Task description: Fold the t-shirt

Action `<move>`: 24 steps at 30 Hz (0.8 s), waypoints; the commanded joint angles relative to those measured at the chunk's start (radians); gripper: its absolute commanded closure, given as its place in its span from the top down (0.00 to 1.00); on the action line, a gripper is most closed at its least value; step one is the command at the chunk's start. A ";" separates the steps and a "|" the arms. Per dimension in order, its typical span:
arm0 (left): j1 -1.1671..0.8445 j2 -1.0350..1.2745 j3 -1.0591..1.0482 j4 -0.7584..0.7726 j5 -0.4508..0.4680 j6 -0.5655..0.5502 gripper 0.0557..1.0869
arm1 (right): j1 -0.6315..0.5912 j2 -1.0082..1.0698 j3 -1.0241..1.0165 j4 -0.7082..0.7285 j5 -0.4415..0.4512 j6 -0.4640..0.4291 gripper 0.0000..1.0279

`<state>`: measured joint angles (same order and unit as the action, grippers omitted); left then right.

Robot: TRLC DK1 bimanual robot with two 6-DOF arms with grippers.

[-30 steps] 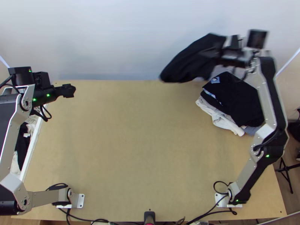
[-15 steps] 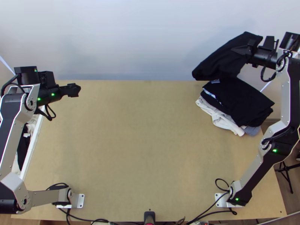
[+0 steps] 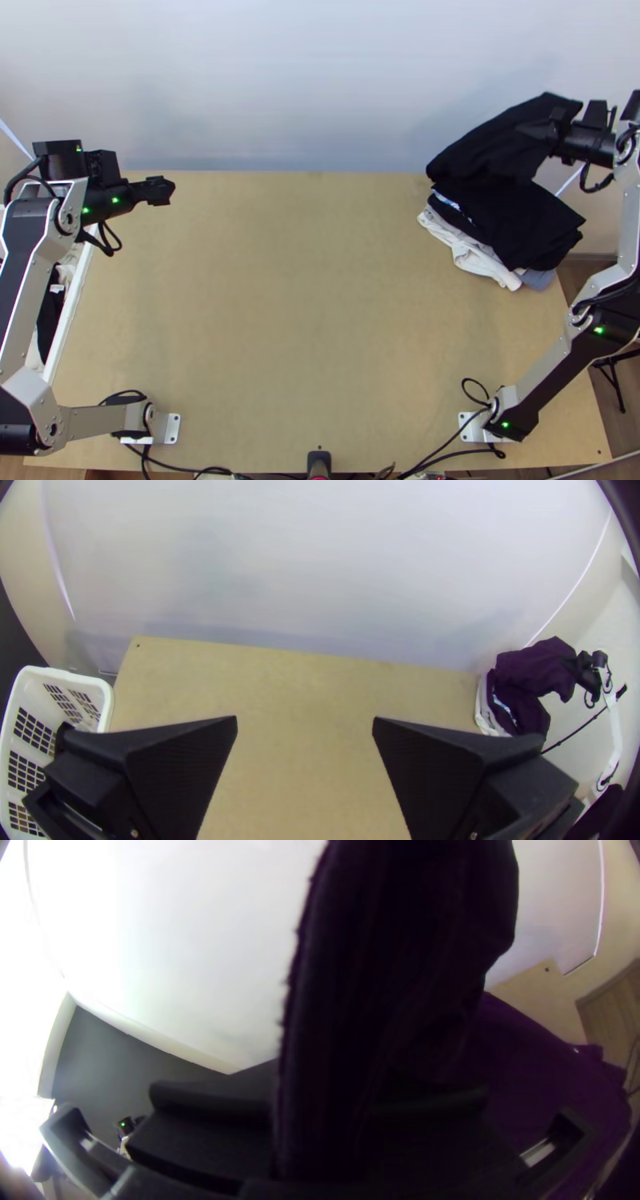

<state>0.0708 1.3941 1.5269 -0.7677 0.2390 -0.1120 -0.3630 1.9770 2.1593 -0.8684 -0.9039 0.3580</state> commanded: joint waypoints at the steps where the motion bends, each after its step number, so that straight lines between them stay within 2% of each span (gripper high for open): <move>1: -0.022 0.013 0.013 0.010 -0.001 -0.012 0.96 | -0.077 -0.093 -0.237 -0.035 0.037 -0.151 0.03; 8: -0.025 0.025 0.015 0.015 0.005 -0.012 0.96 | -0.166 -0.208 -0.516 -0.034 0.140 -0.340 0.03; 12: -0.034 0.028 0.015 0.022 0.005 -0.015 0.96 | -0.220 -0.248 -0.605 -0.035 0.169 -0.396 0.04; 13: -0.035 0.028 0.015 0.024 0.005 -0.015 0.96 | -0.229 -0.259 -0.622 -0.034 0.172 -0.403 0.15; 14: -0.037 0.029 0.015 0.022 0.005 -0.018 0.96 | -0.241 -0.267 -0.639 -0.034 0.183 -0.409 0.44; 15: -0.039 0.031 0.015 0.022 0.005 -0.020 0.96 | -0.244 -0.276 -0.656 -0.034 0.204 -0.415 0.85; 16: -0.040 0.031 0.013 0.022 0.005 -0.018 0.96 | -0.249 -0.288 -0.670 -0.034 0.235 -0.433 0.97; 19: -0.040 0.034 0.013 0.027 0.006 -0.020 0.96 | -0.269 -0.356 -0.747 0.054 0.367 -0.476 0.97; 22: -0.040 0.037 0.013 0.039 0.006 -0.023 0.96 | -0.286 -0.451 -0.845 0.232 0.573 -0.533 0.96; 24: -0.039 0.037 0.013 0.042 0.013 -0.025 0.96 | -0.324 -0.498 -0.885 0.309 0.640 -0.588 0.97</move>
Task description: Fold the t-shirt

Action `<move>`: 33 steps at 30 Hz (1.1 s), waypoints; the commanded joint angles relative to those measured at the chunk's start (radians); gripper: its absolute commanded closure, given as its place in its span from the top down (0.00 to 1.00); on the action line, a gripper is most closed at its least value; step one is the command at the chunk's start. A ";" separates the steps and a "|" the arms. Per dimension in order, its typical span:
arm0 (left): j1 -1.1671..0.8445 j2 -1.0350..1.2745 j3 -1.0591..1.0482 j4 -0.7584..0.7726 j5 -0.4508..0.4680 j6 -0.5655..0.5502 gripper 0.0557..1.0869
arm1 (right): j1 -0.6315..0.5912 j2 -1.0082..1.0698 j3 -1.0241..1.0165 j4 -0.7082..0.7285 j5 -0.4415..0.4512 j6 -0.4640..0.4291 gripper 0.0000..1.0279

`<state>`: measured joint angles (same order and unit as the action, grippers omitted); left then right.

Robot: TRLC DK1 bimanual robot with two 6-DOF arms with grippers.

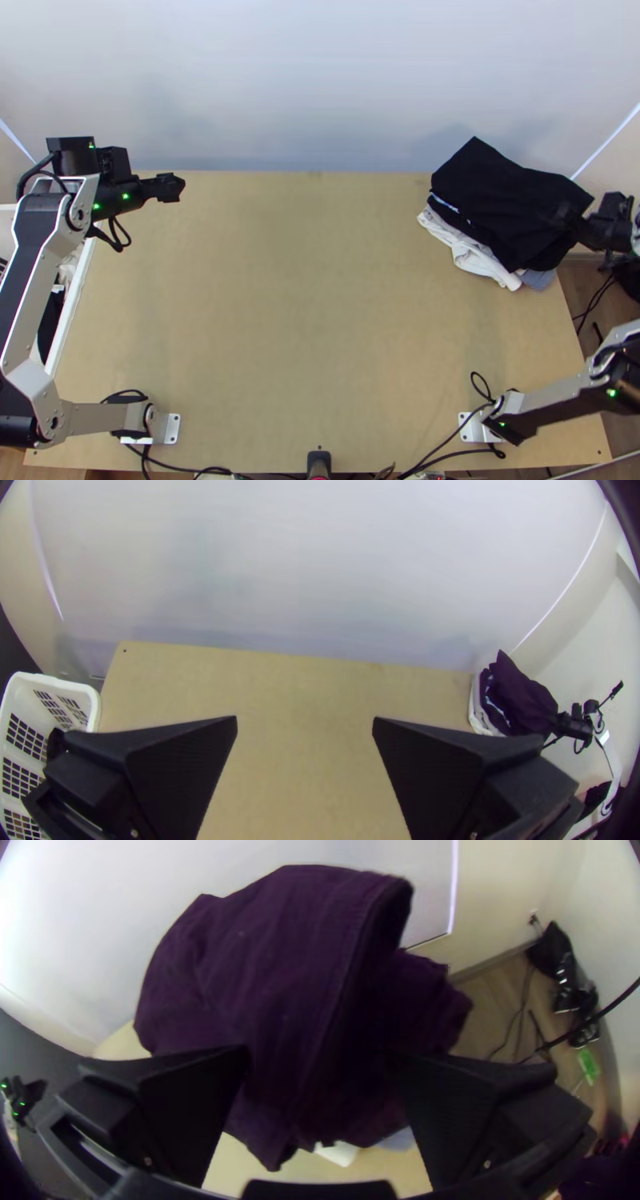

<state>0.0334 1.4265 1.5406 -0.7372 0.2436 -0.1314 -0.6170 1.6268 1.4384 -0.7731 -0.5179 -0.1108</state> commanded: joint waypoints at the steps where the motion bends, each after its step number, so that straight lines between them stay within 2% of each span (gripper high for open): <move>1: -0.001 0.005 0.000 0.015 0.010 -0.005 0.96 | -0.082 -0.173 -0.179 0.273 0.302 -0.148 0.97; 3: 0.000 0.005 0.000 0.019 0.014 -0.005 0.96 | -0.105 -0.225 -0.194 0.396 0.387 -0.199 0.96; 7: 0.010 0.003 0.007 0.021 0.022 -0.007 0.96 | -0.095 -0.363 -0.194 0.601 0.394 -0.228 0.96; 10: 0.013 0.003 0.006 0.036 0.022 -0.016 0.96 | 0.036 -0.403 -0.184 0.641 0.400 -0.225 0.96; 13: 0.011 0.003 0.007 0.038 0.020 -0.016 0.96 | 0.155 -0.384 -0.184 0.652 0.450 -0.188 0.96; 15: 0.011 0.000 0.010 0.038 0.020 -0.016 0.96 | 0.226 -0.366 -0.207 0.710 0.473 -0.115 0.96; 16: 0.011 -0.001 0.012 0.036 0.020 -0.016 0.96 | 0.255 -0.352 -0.237 0.775 0.484 -0.105 0.96; 19: 0.022 -0.005 0.015 0.035 0.017 -0.013 0.96 | 0.347 -0.252 -0.394 1.152 0.567 -0.128 0.96; 20: 0.033 -0.006 0.016 0.033 0.017 -0.013 0.96 | 0.361 -0.200 -0.412 1.204 0.576 -0.125 0.96; 22: 0.042 -0.008 0.007 0.033 0.013 -0.014 0.96 | 0.379 -0.090 -0.429 1.227 0.593 -0.118 0.96; 27: 0.048 -0.026 -0.039 0.075 -0.064 -0.019 0.96 | 0.356 0.116 -0.526 1.422 0.648 -0.086 0.96; 33: 0.069 -0.072 -0.119 0.148 -0.112 -0.022 0.96 | 0.341 0.252 -0.519 1.457 0.680 -0.047 0.96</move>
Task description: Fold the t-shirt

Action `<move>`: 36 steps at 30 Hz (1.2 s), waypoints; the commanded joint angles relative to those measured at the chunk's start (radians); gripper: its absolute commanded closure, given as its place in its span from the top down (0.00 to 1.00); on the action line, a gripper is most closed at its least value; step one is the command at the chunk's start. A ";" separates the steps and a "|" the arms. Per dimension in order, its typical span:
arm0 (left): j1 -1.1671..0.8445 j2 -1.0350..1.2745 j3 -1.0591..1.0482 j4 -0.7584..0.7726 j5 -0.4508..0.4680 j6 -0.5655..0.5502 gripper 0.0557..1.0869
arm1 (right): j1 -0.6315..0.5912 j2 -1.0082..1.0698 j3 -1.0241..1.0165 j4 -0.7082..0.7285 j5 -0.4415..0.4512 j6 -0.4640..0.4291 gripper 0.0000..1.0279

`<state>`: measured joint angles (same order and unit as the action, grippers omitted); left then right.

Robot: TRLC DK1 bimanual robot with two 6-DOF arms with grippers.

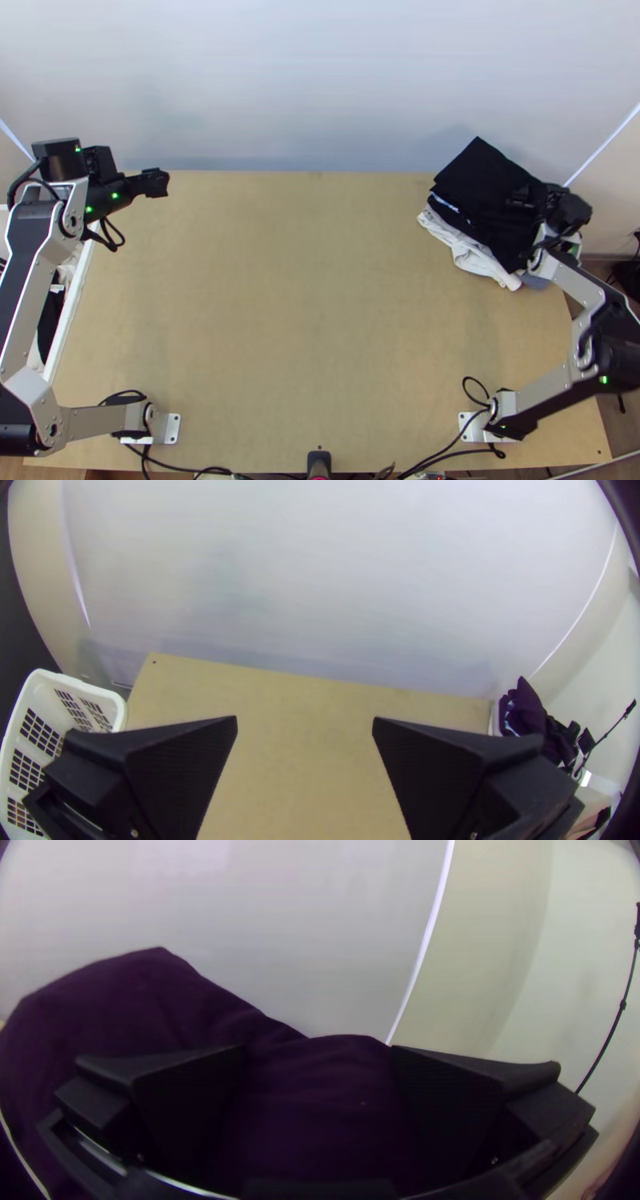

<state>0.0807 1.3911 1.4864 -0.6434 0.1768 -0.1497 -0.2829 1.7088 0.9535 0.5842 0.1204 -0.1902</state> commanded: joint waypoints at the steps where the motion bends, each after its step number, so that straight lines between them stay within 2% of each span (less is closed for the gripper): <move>1: 0.031 -0.043 -0.074 0.067 -0.045 -0.004 0.96 | 0.002 0.186 -0.024 0.100 0.044 0.032 0.96; 4: 0.044 -0.067 -0.087 0.080 -0.045 -0.010 0.96 | -0.004 0.153 -0.007 0.098 0.055 0.032 0.96; 9: 0.054 -0.141 -0.129 0.146 -0.068 -0.017 0.96 | 0.040 -0.101 0.065 0.000 0.061 0.024 0.96; 11: 0.054 -0.173 -0.146 0.179 -0.111 -0.022 0.96 | 0.077 -0.196 0.122 -0.064 0.061 0.018 0.96; 13: 0.054 -0.210 -0.172 0.229 -0.131 -0.031 0.96 | 0.117 -0.290 0.146 -0.057 0.062 0.040 0.96; 15: 0.054 -0.261 -0.212 0.310 -0.189 -0.031 0.96 | 0.151 -0.362 0.176 -0.049 0.062 0.046 0.96; 17: 0.041 -0.343 -0.293 0.475 -0.318 -0.028 0.96 | 0.177 -0.443 0.191 -0.053 0.062 0.106 0.96; 19: 0.001 -0.442 -0.425 0.639 -0.379 0.044 0.96 | 0.180 -0.532 0.172 -0.064 0.047 0.235 0.96; 21: -0.019 -0.544 -0.560 0.800 -0.412 0.048 0.96 | 0.186 -0.644 0.120 -0.106 -0.027 0.339 0.96; 23: -0.024 -0.612 -0.629 0.837 -0.441 0.059 0.96 | 0.200 -0.775 0.022 -0.099 -0.065 0.379 0.96; 26: -0.024 -0.711 -0.738 0.890 -0.493 0.076 0.96 | 0.263 -0.991 -0.187 -0.041 -0.088 0.351 0.96; 29: -0.032 -0.843 -0.905 1.025 -0.487 0.148 0.96 | 0.364 -1.195 -0.366 -0.037 -0.093 0.290 0.96; 32: -0.039 -0.949 -1.011 1.031 -0.479 0.156 0.96 | 0.436 -1.390 -0.536 -0.038 -0.091 0.230 0.96; 36: -0.038 -1.101 -1.158 1.076 -0.425 0.179 0.96 | 0.507 -1.624 -0.700 -0.149 -0.093 0.129 0.96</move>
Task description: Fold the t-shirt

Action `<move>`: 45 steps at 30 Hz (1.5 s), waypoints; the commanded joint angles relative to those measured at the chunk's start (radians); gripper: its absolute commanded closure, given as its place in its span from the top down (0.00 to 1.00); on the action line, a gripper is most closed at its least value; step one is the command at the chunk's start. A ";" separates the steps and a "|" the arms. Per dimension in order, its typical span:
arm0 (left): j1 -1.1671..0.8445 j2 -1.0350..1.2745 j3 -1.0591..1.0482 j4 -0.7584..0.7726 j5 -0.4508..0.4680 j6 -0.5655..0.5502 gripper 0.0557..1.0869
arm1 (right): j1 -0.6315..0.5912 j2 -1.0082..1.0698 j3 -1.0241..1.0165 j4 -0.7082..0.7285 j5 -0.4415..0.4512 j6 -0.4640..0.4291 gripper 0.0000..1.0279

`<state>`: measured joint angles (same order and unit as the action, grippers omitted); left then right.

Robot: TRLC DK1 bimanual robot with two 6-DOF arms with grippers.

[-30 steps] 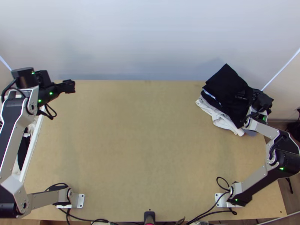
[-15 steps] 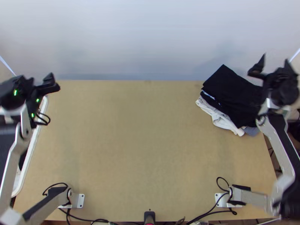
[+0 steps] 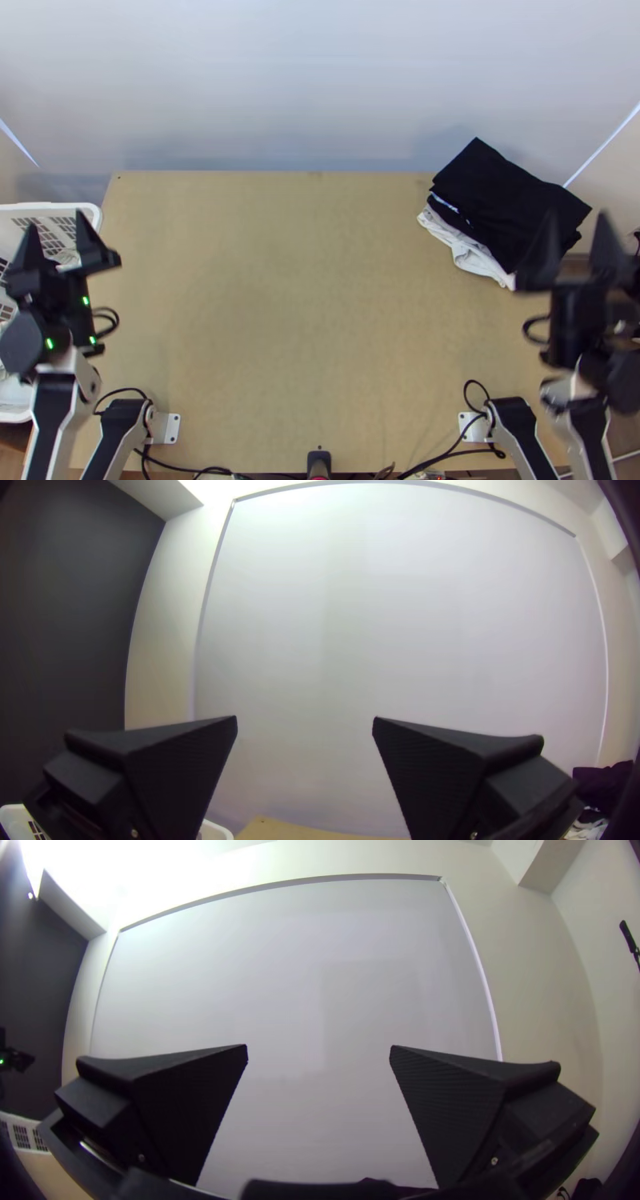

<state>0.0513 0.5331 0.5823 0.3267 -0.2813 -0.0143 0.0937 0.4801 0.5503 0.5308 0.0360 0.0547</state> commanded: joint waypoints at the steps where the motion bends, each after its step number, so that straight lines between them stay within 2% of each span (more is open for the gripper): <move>1: -0.008 -0.283 -0.286 0.118 0.048 0.045 0.96 | 0.144 -0.462 -0.339 -0.117 -0.008 -0.142 0.96; 2: -0.008 -0.320 -0.314 0.120 0.064 0.045 0.96 | 0.158 -0.491 -0.383 -0.104 -0.007 -0.165 0.96; 5: -0.010 -0.438 -0.394 0.118 0.110 0.033 0.96 | 0.173 -0.489 -0.383 -0.178 0.016 -0.158 0.96; 7: -0.010 -0.529 -0.452 0.109 0.145 0.019 0.96 | 0.187 -0.489 -0.389 -0.163 0.016 -0.070 0.96; 10: -0.002 -0.536 -0.484 0.077 0.149 -0.004 0.96 | 0.207 -0.489 -0.446 -0.152 0.016 -0.042 0.96; 13: 0.001 -0.536 -0.518 0.064 0.148 -0.004 0.96 | 0.221 -0.489 -0.540 -0.160 0.018 -0.121 0.96; 16: 0.004 -0.536 -0.573 0.025 0.145 -0.004 0.96 | 0.227 -0.489 -0.546 -0.348 0.018 -0.113 0.96; 18: 0.007 -0.536 -0.584 -0.054 0.137 -0.013 0.96 | 0.221 -0.489 -0.547 -0.427 0.016 -0.049 0.96; 20: 0.007 -0.536 -0.585 -0.196 0.134 -0.021 0.96 | 0.186 -0.488 -0.543 -0.540 0.015 0.007 0.96; 22: 0.007 -0.533 -0.582 -0.301 0.140 -0.024 0.96 | 0.166 -0.488 -0.543 -0.535 0.015 0.010 0.96; 45: 0.010 -0.533 -0.582 -0.301 0.154 -0.001 0.96 | 0.144 -0.483 -0.543 -0.535 0.015 0.007 0.96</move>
<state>0.0608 0.0006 0.0025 0.0341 -0.1265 -0.0154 0.2390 -0.0040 0.0086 -0.0010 0.0505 0.0601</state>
